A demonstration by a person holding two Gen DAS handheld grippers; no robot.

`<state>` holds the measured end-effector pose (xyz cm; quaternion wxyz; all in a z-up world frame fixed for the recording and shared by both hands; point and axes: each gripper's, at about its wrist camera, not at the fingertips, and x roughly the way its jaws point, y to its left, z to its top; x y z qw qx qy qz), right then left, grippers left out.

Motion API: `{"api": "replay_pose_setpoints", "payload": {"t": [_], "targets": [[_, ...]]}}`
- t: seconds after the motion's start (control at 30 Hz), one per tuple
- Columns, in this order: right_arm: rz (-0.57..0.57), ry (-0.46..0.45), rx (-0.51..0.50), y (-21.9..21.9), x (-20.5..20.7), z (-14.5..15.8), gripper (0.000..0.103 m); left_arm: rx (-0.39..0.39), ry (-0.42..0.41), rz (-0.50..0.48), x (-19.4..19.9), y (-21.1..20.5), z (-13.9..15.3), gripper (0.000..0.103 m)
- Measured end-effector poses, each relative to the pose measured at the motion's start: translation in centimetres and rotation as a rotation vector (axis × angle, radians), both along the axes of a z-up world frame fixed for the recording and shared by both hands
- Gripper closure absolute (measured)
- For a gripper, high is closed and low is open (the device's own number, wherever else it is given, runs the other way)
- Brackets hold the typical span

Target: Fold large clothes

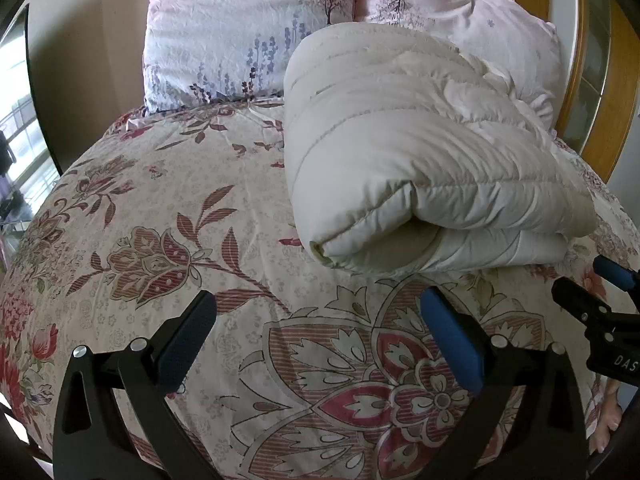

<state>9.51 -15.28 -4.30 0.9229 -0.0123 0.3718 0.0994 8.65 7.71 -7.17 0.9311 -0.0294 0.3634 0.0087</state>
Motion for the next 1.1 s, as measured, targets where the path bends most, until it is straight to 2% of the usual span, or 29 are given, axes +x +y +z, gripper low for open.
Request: {"api": "replay_pose_setpoints", "payload": {"t": [1.1], "targets": [[0.004,0.011,-0.003,0.31,0.13,-0.23,0.002,0.006,0.013,-0.008,0.09,0.1,-0.41,0.001]]}}
